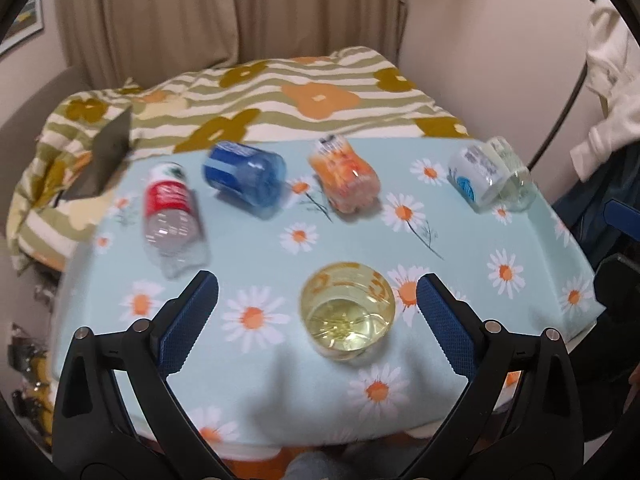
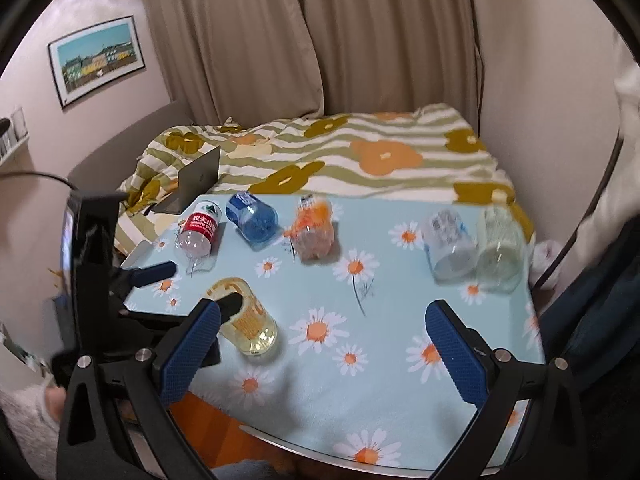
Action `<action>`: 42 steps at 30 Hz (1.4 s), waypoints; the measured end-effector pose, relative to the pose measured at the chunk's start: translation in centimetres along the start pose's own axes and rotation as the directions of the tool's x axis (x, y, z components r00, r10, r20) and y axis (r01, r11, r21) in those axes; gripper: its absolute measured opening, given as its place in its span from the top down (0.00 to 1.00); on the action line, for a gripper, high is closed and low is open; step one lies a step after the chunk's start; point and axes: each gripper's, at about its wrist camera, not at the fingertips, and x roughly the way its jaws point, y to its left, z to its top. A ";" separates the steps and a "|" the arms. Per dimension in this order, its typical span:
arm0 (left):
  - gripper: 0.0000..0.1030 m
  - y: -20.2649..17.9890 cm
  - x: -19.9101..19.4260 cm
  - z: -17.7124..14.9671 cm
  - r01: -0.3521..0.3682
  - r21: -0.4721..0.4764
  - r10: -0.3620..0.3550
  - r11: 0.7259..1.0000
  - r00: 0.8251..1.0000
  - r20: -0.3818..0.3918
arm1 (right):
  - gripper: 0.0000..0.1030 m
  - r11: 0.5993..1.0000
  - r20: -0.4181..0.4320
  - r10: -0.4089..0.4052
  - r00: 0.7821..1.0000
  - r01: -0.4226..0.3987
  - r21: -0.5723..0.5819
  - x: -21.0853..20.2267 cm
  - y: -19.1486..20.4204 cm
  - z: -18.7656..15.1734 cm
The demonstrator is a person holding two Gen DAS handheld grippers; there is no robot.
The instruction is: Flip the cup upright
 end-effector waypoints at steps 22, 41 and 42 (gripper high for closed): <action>0.00 6.3 -11.5 0.3 -0.082 -0.044 0.081 0.996 0.996 -0.026 | 0.01 0.967 -0.119 -0.235 0.965 0.244 0.075 -3.7 4.0 2.4; 0.00 6.5 -12.8 0.1 -0.078 -0.040 0.078 0.996 0.997 0.020 | 0.01 0.955 -0.100 -0.270 0.958 0.280 0.102 -4.8 4.6 2.0; 0.00 6.4 -12.8 0.1 -0.078 -0.040 0.079 0.996 0.997 0.022 | 0.01 0.954 -0.099 -0.271 0.957 0.281 0.103 -4.8 4.6 2.0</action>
